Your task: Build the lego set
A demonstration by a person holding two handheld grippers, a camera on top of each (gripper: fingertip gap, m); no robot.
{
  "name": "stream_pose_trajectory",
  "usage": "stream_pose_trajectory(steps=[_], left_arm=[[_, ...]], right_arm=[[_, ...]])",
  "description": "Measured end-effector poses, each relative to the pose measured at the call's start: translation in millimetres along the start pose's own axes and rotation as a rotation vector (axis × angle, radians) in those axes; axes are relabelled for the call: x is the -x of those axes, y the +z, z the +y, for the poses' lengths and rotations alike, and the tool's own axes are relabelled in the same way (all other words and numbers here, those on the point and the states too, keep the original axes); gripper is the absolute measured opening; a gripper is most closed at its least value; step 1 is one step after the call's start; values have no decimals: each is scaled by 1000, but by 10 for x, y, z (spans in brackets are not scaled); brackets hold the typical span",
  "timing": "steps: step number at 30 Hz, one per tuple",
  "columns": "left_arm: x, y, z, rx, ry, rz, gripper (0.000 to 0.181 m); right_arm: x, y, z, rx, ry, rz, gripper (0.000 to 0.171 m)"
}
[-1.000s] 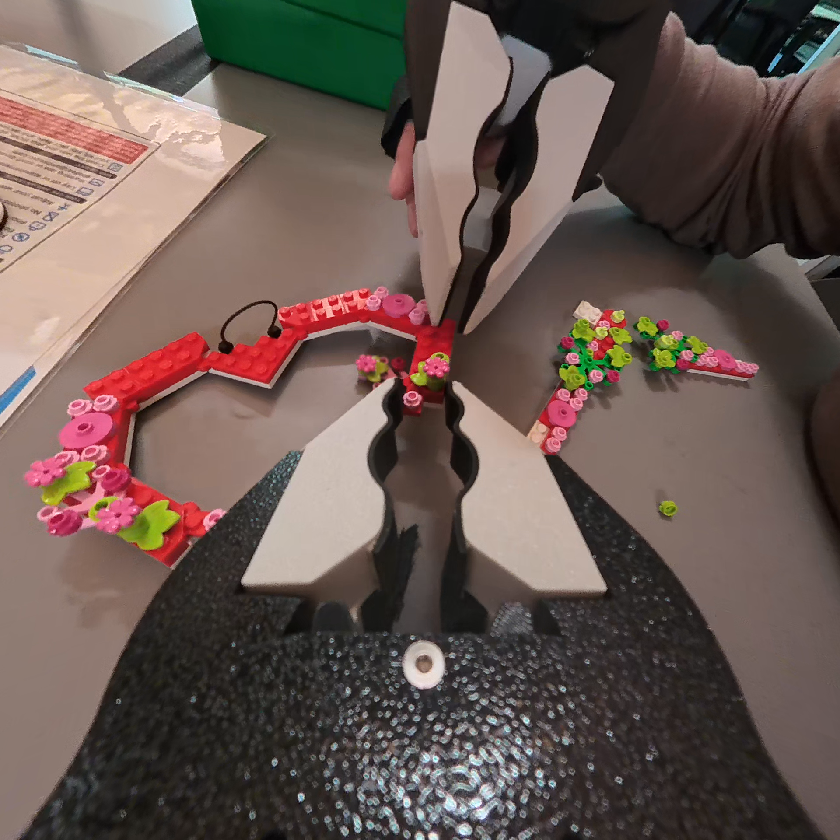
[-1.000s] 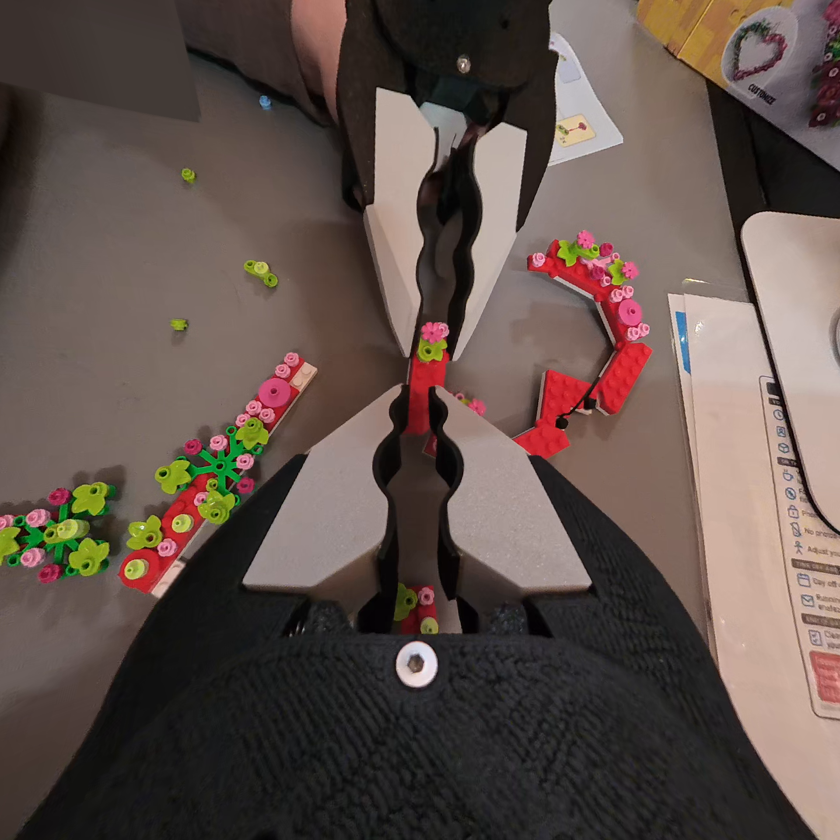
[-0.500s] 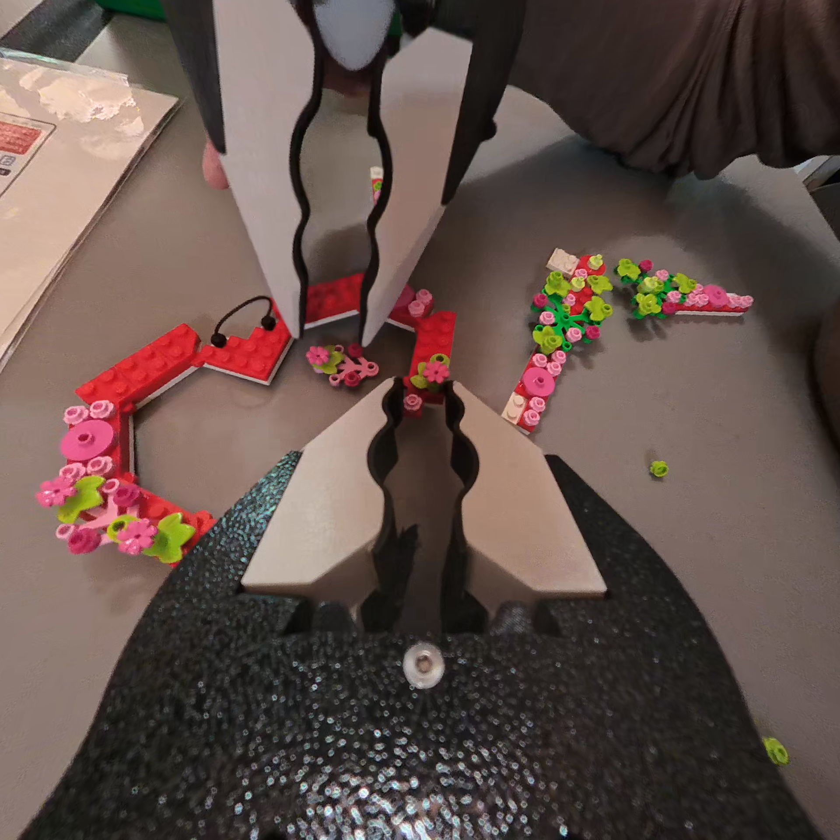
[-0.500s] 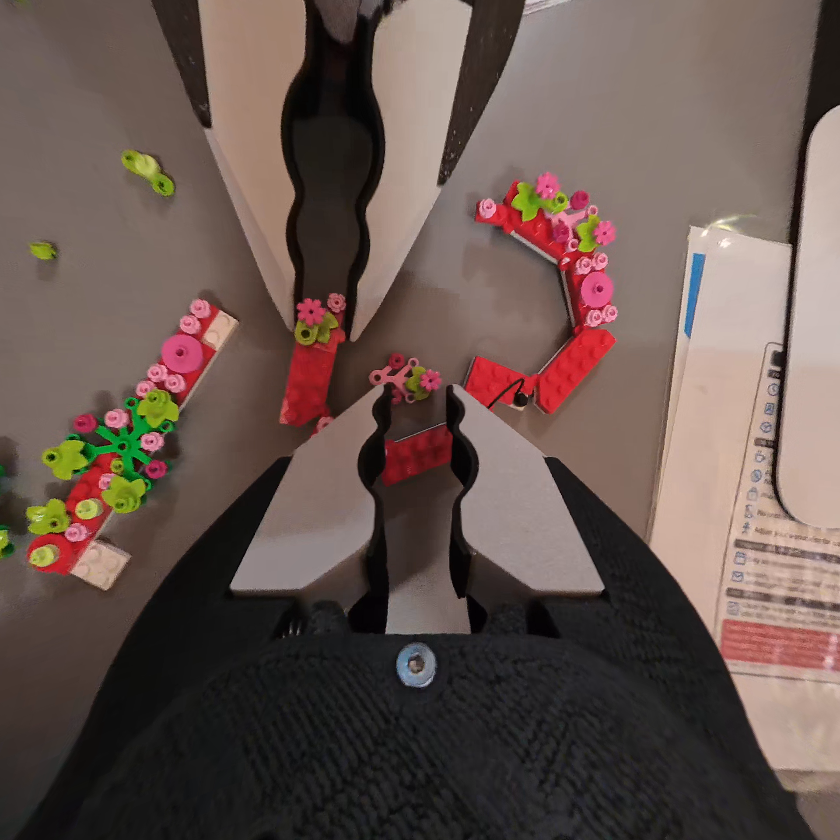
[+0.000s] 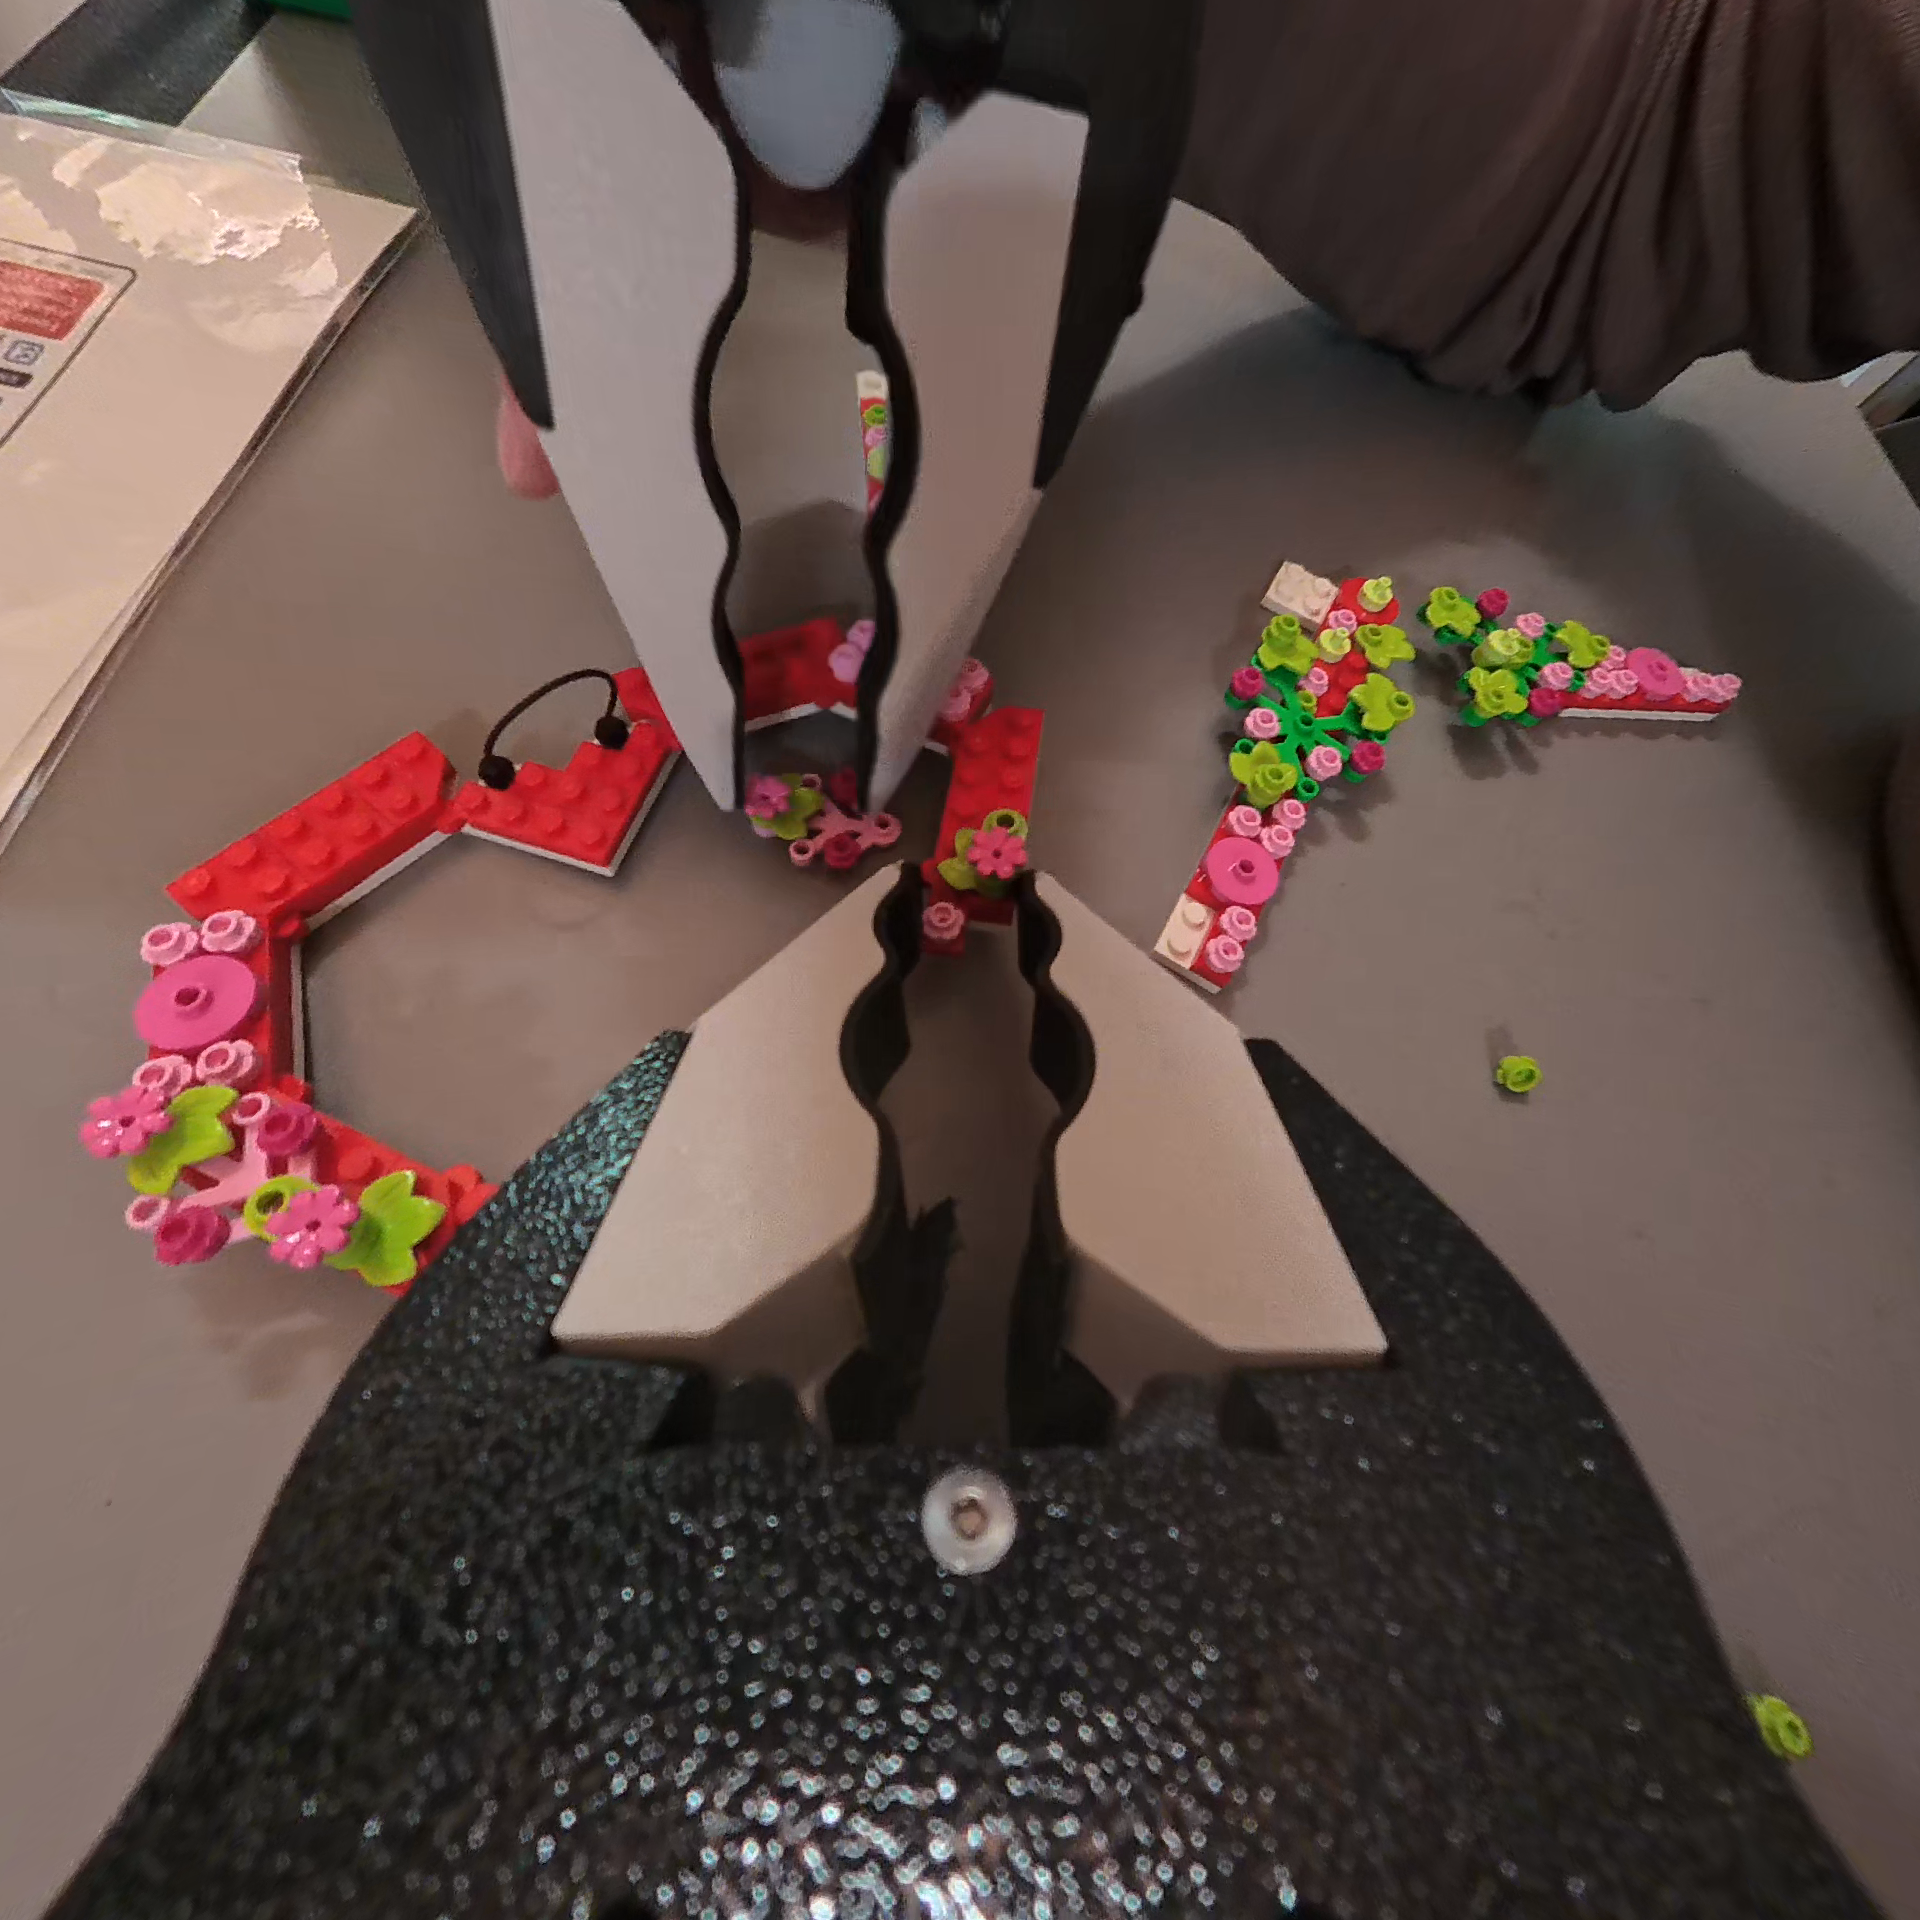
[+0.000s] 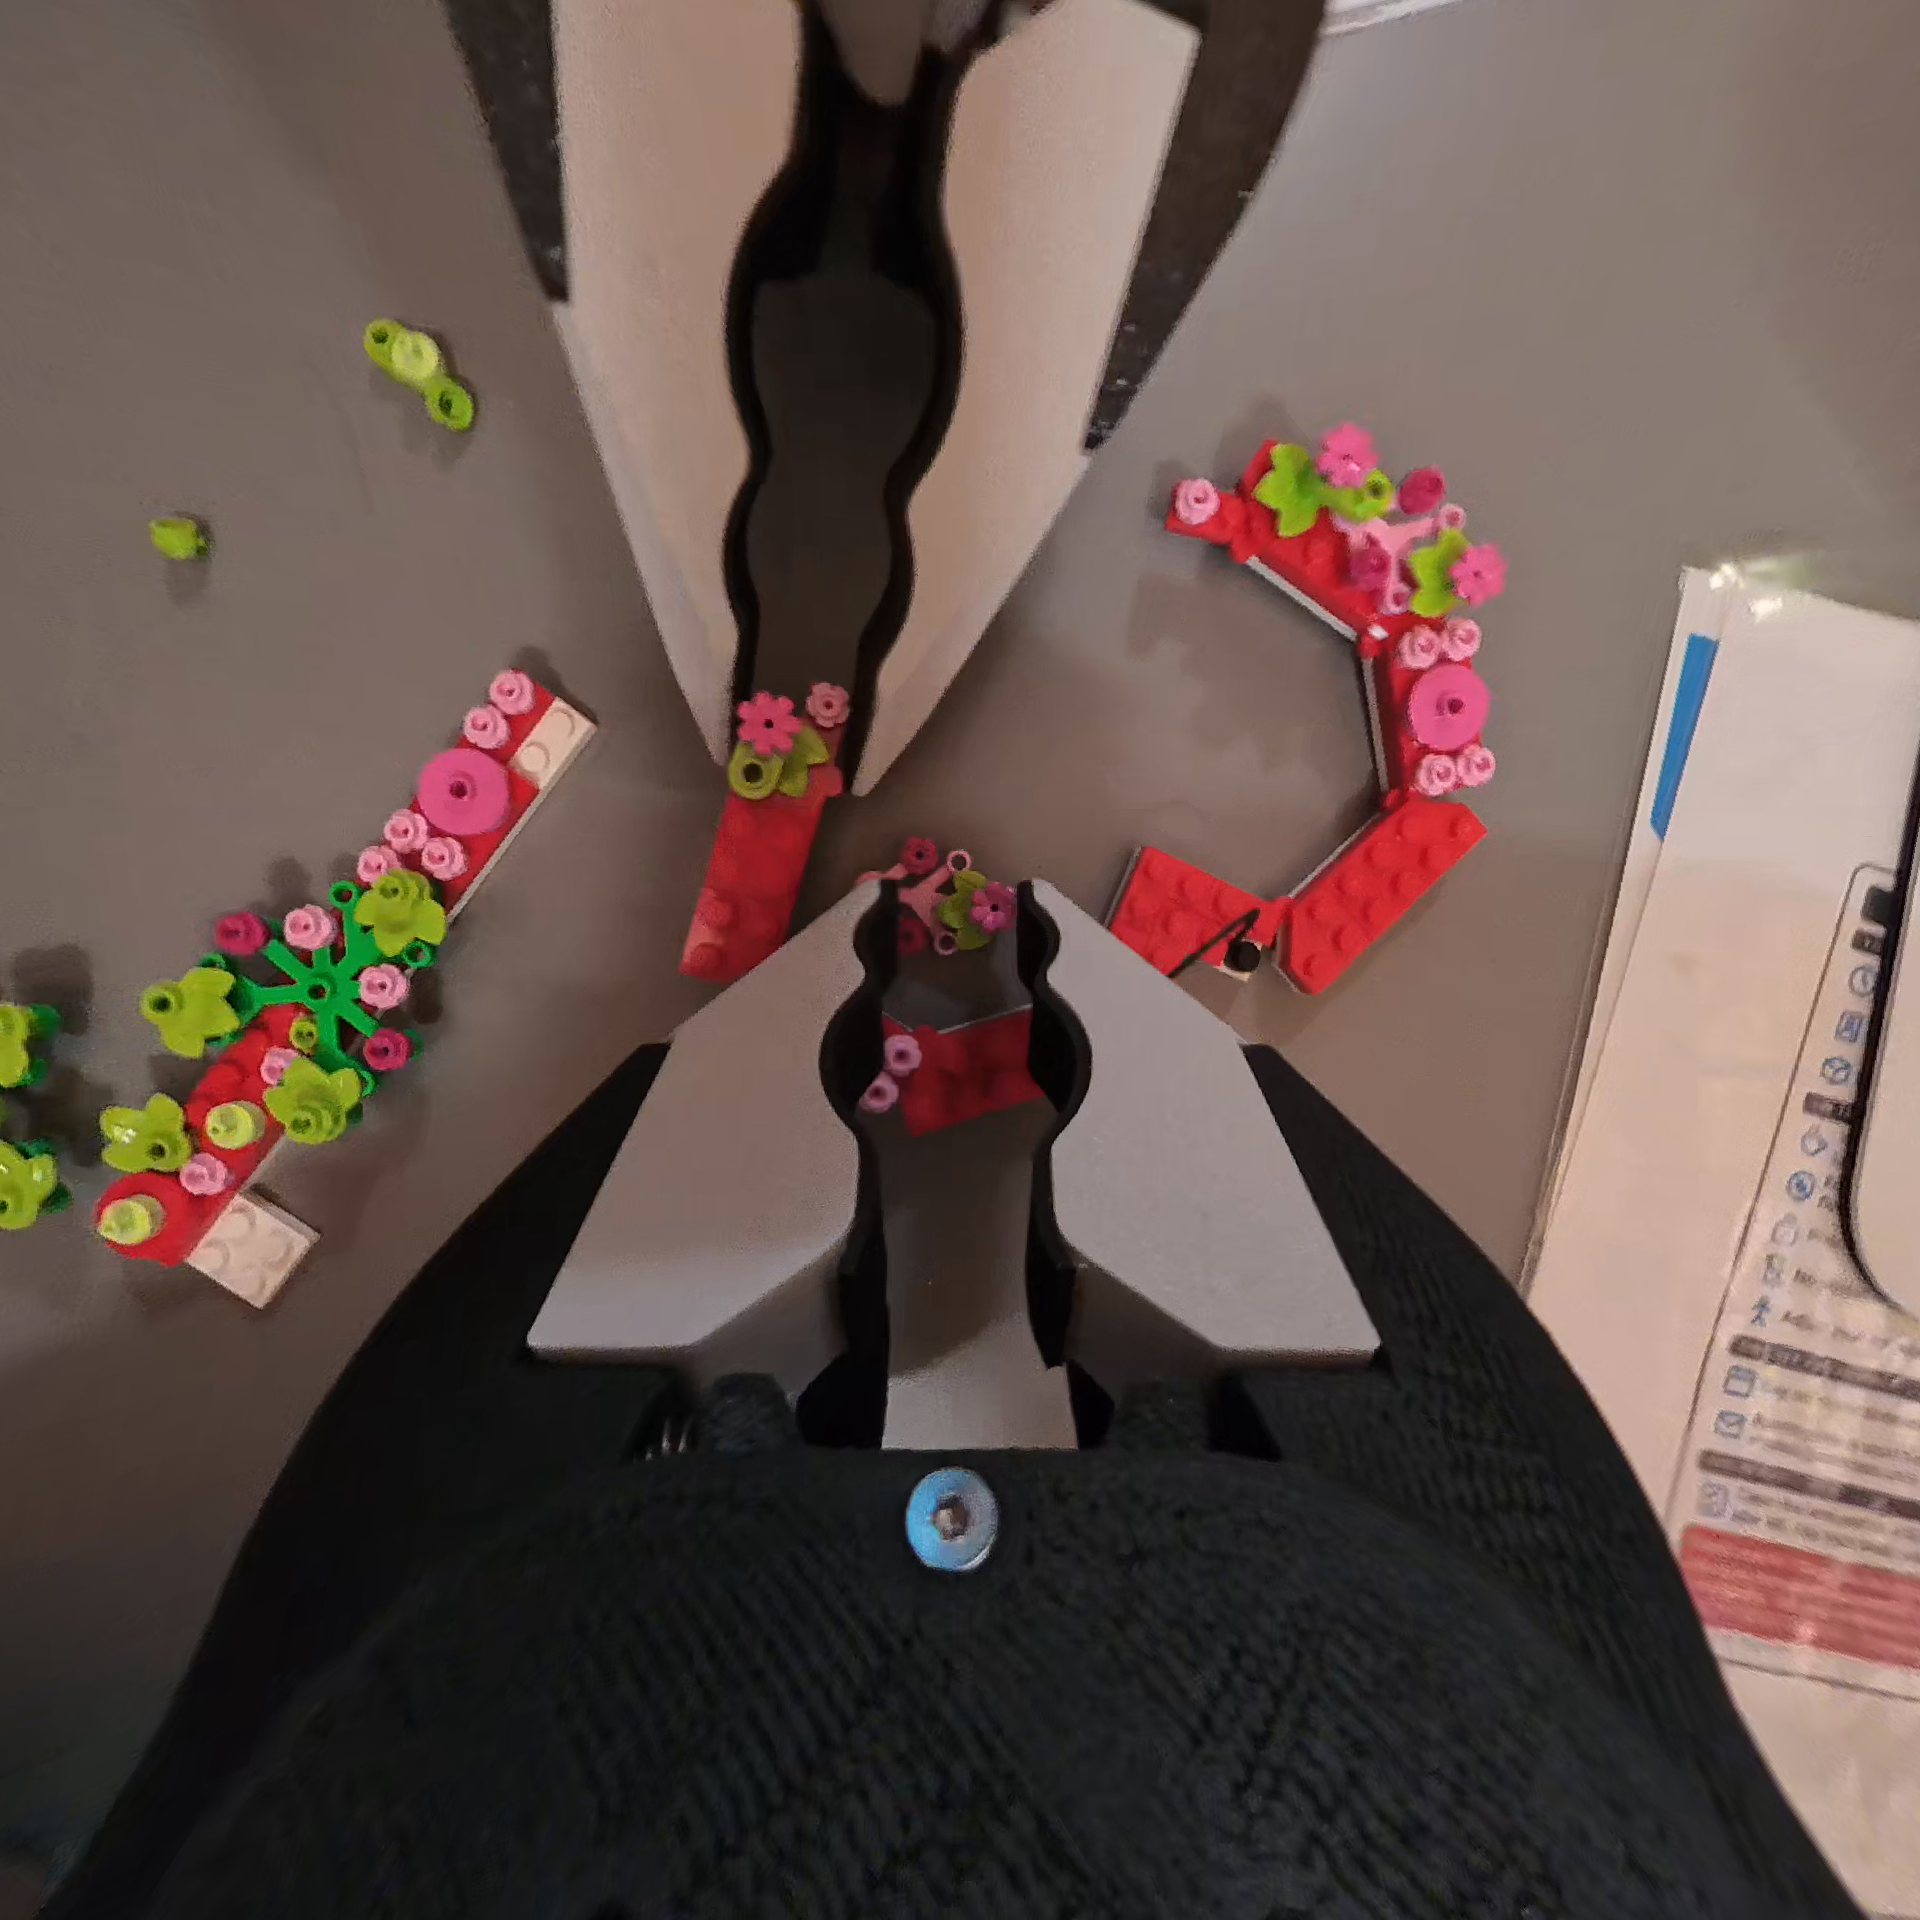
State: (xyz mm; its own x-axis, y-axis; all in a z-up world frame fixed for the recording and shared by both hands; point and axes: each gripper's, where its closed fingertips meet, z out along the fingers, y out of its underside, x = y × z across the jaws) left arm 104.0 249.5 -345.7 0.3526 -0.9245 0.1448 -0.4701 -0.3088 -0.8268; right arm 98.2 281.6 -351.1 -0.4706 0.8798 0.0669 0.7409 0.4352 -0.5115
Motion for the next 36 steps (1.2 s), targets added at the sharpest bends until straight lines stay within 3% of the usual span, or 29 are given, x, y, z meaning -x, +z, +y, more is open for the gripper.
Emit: stream_pose_trajectory(steps=[5,14,17,20,25,36], left_arm=[[-5,11,13,11,6,0,18],[-3,3,3,4,2,2,17],[-4,3,4,4,2,2,17],[-4,2,2,3,1,3,17],[-3,1,2,3,1,3,17],[-5,3,2,4,1,4,17]], right_arm=[[38,48,32,43,-80,13,25],[-180,62,-49,3,24,138,26],[-80,18,-144,-89,19,58,32],[-83,70,-69,-65,18,50,33],[-5,87,3,-28,31,-5,20],[-90,63,-106,-118,99,21,21]])
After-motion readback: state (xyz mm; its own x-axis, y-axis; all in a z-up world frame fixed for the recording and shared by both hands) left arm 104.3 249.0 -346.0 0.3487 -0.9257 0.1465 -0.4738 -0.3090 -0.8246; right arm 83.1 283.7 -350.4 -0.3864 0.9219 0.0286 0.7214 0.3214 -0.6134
